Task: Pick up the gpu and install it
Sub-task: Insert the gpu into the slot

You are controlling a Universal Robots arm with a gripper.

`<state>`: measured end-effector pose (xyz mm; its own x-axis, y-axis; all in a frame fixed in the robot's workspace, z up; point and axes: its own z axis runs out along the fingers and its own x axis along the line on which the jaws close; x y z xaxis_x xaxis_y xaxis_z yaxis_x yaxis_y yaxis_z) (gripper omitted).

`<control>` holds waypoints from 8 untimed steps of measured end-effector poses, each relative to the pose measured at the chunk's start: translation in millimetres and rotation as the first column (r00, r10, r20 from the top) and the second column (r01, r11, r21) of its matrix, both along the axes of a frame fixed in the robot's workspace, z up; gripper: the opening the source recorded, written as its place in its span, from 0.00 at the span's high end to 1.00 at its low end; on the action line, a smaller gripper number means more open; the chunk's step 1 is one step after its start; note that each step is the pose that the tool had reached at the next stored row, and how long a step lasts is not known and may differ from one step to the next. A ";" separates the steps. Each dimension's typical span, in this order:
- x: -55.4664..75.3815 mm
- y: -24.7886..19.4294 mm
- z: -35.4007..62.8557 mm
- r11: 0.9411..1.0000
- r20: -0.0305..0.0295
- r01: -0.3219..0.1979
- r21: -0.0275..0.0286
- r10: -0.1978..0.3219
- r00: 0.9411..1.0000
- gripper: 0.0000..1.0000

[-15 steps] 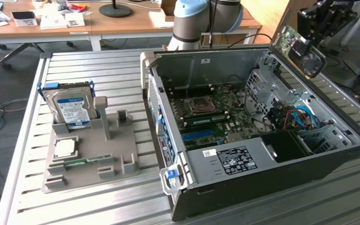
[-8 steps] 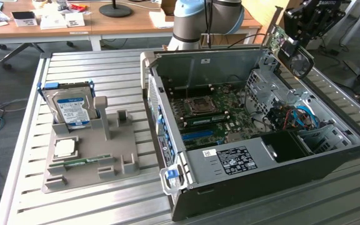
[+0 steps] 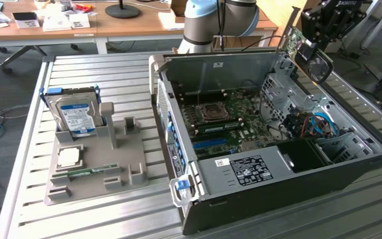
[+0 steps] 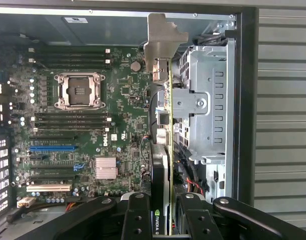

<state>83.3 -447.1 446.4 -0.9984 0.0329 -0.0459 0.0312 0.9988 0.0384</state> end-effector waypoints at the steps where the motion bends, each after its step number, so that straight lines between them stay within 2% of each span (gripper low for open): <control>1: 0.0 0.0 0.0 1.000 0.000 0.000 0.000 0.000 1.000 0.73; 8: 0.0 0.0 0.0 1.000 0.000 0.000 0.000 0.000 1.000 0.73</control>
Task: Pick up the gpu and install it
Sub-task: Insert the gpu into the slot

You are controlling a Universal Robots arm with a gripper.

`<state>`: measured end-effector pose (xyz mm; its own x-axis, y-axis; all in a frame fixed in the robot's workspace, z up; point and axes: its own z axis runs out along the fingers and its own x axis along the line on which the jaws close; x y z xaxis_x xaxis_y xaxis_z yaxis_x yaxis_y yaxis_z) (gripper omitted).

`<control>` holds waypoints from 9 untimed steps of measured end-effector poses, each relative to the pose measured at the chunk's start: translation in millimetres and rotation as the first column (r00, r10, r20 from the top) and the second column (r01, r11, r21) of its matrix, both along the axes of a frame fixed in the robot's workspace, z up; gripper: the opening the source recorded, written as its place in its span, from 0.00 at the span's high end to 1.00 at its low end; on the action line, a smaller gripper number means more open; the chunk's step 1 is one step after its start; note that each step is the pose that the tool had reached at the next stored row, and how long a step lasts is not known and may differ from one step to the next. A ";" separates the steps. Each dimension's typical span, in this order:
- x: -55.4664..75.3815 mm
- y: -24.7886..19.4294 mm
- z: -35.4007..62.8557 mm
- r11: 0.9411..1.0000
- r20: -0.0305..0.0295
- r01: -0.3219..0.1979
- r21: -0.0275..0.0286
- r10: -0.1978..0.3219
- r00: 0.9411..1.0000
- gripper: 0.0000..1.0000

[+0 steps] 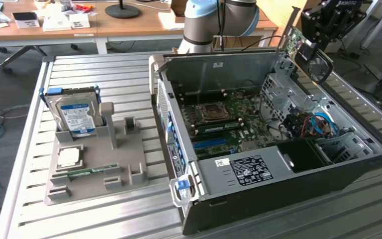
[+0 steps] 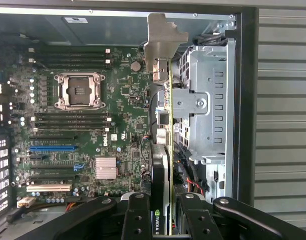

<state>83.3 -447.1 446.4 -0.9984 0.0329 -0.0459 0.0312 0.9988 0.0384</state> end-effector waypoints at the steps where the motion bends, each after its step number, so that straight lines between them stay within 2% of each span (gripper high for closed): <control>1: 0.0 0.0 0.0 1.000 0.000 0.000 0.000 0.000 1.000 0.73; 5: 0.0 0.0 0.0 1.000 0.000 -0.005 0.000 0.005 1.000 0.73; 9: -0.1 0.0 0.0 0.999 0.000 -0.046 0.000 0.046 0.999 0.73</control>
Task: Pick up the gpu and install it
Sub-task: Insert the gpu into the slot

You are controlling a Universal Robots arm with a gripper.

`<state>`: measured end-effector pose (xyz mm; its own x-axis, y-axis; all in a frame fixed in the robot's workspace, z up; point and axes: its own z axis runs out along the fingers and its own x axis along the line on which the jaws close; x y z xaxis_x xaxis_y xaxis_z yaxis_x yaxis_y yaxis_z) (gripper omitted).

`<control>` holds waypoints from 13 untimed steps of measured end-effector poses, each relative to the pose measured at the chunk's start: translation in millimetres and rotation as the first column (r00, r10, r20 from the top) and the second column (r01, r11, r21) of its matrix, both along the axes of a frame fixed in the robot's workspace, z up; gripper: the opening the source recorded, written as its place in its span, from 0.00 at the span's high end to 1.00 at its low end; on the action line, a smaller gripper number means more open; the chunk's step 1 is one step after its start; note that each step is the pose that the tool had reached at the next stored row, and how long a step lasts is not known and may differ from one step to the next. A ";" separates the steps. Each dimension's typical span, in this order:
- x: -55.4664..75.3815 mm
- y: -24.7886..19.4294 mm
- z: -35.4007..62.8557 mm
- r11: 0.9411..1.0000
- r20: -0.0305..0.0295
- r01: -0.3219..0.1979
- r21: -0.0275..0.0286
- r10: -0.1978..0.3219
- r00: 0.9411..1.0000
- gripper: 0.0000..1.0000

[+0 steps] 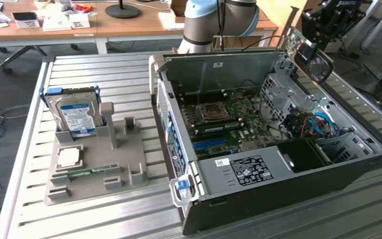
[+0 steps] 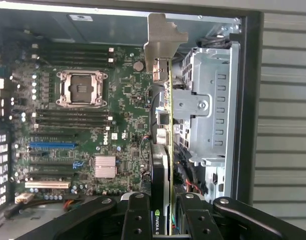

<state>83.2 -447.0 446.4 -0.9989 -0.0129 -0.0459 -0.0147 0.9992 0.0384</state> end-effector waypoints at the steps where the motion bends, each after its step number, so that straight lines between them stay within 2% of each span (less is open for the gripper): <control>1: 0.0 0.0 0.0 1.000 0.000 -0.013 0.000 0.013 1.000 0.73; 4: 0.0 0.0 -0.1 0.998 0.000 -0.060 0.000 0.060 0.998 0.73; 7: 0.0 0.0 -0.3 0.994 0.000 -0.113 0.000 0.113 0.994 0.73; 9: 0.0 0.0 -0.5 0.989 0.000 -0.148 0.000 0.148 0.989 0.73; 13: 0.0 0.0 -0.8 0.976 0.000 -0.218 0.000 0.218 0.976 0.73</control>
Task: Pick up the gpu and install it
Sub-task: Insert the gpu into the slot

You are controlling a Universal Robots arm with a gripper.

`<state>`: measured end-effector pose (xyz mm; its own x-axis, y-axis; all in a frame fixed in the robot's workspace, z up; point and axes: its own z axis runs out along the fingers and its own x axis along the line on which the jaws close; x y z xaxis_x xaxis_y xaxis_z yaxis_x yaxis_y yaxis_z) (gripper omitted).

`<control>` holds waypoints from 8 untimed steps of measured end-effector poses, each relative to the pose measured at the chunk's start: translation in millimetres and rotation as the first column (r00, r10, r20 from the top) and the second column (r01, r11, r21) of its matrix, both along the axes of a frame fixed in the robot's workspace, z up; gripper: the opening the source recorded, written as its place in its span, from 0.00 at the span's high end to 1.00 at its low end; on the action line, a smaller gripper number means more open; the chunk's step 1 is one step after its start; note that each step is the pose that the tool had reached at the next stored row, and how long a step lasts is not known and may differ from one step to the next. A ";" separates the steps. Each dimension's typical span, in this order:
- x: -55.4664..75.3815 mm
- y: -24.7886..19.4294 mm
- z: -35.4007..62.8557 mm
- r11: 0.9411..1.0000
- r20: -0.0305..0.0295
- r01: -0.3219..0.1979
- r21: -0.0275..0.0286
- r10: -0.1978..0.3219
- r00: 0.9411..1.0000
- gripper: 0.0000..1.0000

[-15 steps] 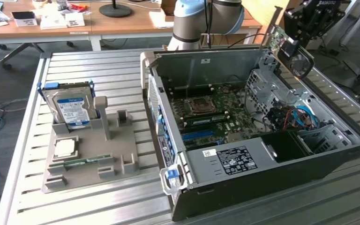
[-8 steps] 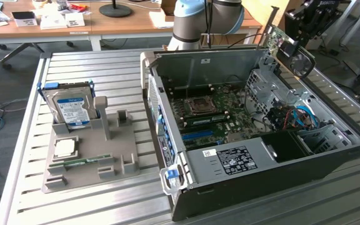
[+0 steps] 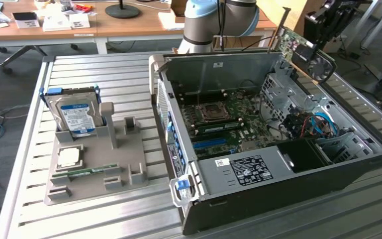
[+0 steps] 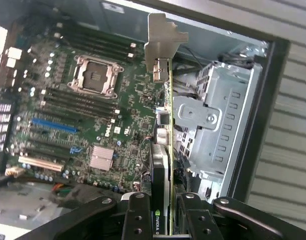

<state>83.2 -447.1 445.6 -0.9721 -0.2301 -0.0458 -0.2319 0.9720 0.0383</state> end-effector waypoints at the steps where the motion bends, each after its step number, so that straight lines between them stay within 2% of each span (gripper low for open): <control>1: 0.0 0.0 0.0 1.000 0.000 -0.017 0.000 0.017 1.000 0.73; 4: 0.0 0.0 -0.2 0.998 0.000 -0.070 0.000 0.070 0.998 0.73; 8: 0.0 0.0 -0.3 0.990 0.000 -0.139 0.000 0.139 0.990 0.73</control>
<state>83.2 -447.0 445.3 -0.9307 -0.3630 -0.0458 -0.3647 0.9303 0.0383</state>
